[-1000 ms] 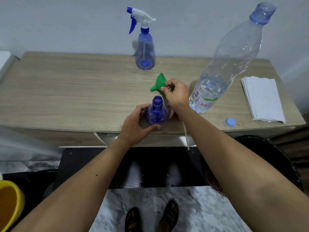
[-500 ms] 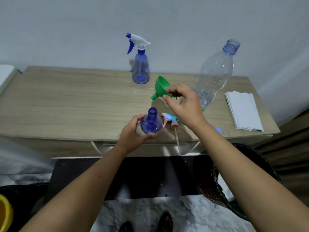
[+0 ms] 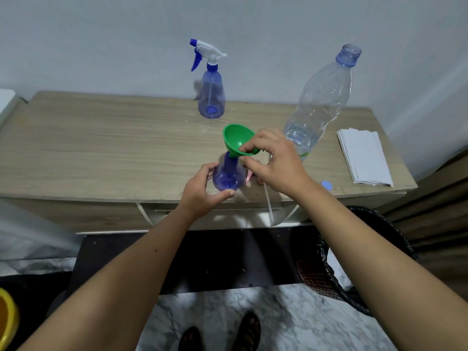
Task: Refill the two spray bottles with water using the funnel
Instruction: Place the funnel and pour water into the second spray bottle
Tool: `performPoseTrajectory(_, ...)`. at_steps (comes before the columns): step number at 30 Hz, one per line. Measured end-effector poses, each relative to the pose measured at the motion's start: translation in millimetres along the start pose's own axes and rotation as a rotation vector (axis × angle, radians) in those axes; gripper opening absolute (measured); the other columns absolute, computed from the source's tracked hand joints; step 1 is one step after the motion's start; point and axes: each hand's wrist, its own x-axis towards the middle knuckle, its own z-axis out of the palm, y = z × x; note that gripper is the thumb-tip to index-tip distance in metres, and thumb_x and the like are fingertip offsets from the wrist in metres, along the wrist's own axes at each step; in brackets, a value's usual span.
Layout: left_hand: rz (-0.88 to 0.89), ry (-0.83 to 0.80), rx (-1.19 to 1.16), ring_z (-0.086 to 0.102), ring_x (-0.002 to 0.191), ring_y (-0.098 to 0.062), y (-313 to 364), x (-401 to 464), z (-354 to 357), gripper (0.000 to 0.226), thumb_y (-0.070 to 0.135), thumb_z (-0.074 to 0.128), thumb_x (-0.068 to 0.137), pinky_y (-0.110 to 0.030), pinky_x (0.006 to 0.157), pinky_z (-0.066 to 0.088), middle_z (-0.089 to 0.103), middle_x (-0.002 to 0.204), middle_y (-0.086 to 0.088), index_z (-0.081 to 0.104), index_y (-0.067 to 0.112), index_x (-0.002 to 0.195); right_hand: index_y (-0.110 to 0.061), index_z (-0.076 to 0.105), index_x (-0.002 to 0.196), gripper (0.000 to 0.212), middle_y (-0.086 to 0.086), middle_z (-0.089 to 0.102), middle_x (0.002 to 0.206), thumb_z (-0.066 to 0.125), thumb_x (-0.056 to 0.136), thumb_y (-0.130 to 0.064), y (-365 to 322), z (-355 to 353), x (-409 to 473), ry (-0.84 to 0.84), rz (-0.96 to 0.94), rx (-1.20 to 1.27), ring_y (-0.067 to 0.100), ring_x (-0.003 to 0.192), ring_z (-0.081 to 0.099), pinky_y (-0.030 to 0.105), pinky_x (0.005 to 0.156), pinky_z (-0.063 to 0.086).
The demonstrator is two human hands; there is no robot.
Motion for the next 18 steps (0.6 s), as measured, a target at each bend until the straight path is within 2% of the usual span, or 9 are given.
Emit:
performPoseTrajectory(5,-0.001,0.007,-0.027,0.066,0.126,-0.012,-2.9,0.7,1.0,0.093,0.056,0.095,0.068,-0.048,0.108,0.054,0.069,0.134,0.004,0.053,0.02,0.142,-0.022,0.081,0.095,0.011,-0.012,0.064,0.092,0.08,0.086,-0.028,1.7,3.8,1.5,-0.043,0.002,-0.017,0.026,0.094,0.059,0.012,0.088,0.033)
performPoseTrajectory(11,0.016,0.006,-0.042,0.066,0.126,-0.013,-4.9,0.7,0.9,0.092,0.056,0.095,0.069,-0.05,0.108,0.053,0.069,0.134,0.005,0.053,0.021,0.142,-0.024,0.082,0.095,0.017,-0.013,0.065,0.091,0.084,0.086,-0.038,-0.4,12.2,-1.0,-0.037,-0.016,0.011,0.023,0.091,0.053,0.011,0.085,0.031)
performPoseTrajectory(18,0.026,0.005,-0.039,0.066,0.126,-0.015,-1.9,-0.7,1.5,0.089,0.056,0.094,0.07,-0.05,0.108,0.053,0.069,0.134,0.006,0.053,0.024,0.142,-0.021,0.084,0.096,0.02,-0.012,0.067,0.095,0.084,0.084,-0.038,-0.4,16.4,-0.4,-0.02,-0.02,-0.023,0.024,0.106,0.043,0.012,0.095,0.03)
